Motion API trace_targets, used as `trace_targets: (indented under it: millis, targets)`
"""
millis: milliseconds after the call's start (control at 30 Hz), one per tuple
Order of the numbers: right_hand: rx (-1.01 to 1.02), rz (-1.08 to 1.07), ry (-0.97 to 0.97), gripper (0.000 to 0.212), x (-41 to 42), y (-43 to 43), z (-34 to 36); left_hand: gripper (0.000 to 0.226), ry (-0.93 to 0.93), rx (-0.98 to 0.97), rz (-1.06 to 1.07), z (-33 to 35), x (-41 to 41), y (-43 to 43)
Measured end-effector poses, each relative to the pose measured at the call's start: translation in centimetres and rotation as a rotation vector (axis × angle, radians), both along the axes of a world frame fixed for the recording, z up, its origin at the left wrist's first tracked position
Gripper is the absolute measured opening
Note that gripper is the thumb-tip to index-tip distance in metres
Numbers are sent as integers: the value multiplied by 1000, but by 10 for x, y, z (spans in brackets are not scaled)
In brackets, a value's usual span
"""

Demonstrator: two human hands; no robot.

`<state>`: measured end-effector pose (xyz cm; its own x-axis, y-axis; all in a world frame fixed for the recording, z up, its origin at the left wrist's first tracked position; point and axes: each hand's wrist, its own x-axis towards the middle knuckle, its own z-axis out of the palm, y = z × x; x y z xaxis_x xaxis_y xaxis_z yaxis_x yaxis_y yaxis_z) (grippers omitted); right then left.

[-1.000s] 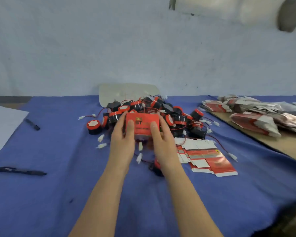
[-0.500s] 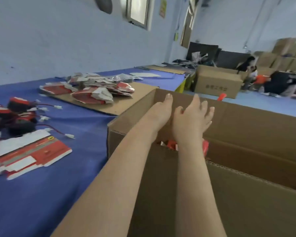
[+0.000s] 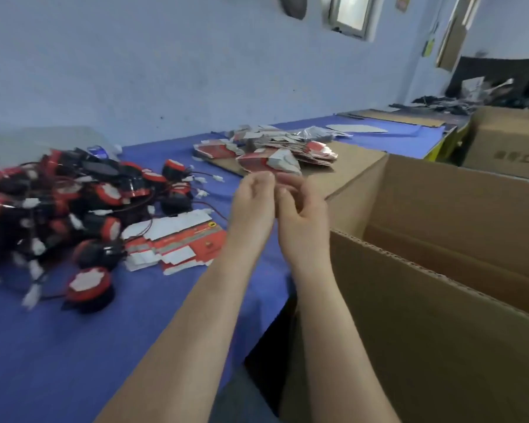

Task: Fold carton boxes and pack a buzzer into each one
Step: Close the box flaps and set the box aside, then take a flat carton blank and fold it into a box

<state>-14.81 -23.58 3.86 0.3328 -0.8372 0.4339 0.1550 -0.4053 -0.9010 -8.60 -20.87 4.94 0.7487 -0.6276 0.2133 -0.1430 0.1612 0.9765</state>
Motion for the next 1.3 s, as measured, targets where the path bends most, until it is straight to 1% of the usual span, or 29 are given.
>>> trace_targets:
  millis: [67,133,167,233,300,400,533,600,667,767,833,900,967,1067,1100,1133,1200,1267,1300]
  targets:
    - [59,134,156,22,34,12,-23,28,-23,67,202,-26,39,24]
    - [65,195,397,26,66,18,-50,34,45,179,376,-52,73,46]
    - [41,193,519,28,78,19,-63,37,98,235,412,-64,87,55]
    - [-39,124,714,29,98,17,-84,38,160,339,398,-84,104,65]
    - [-71,43,826,29,109,12,-97,35,156,416,359,-96,109,69]
    - [-12,-3,919,33,118,2,-101,34,147,395,302,-104,114,64]
    - [-13,-29,996,40,122,-9,-93,35,356,324,283,-96,122,59]
    - [9,-63,978,46,118,-11,-90,29,429,275,296,-92,127,59]
    - [-25,-88,963,54,111,-9,-90,19,467,241,303,-91,130,61]
    - [-75,-72,923,62,101,-4,-92,17,451,188,283,-92,130,62]
    - [-68,-74,838,66,96,0,-91,16,375,183,278,-89,127,63]
    - [-60,-100,764,69,94,2,-87,18,232,212,288,-82,124,66]
    - [-56,-105,686,63,95,4,-80,24,95,208,322,-73,122,72]
    - [-117,-36,484,43,104,19,-69,27,-30,116,372,-54,118,85]
    - [-129,-4,404,42,110,28,-65,29,-50,66,390,-48,117,91]
    - [-126,33,323,47,116,37,-60,30,-64,11,414,-42,117,98]
    - [-129,118,216,63,129,58,-53,29,-63,-104,489,-33,123,116]
    - [-171,213,205,69,145,78,-49,31,-27,-202,547,-24,133,140]
    - [-187,268,201,68,154,88,-47,38,-11,-243,570,-22,138,152]
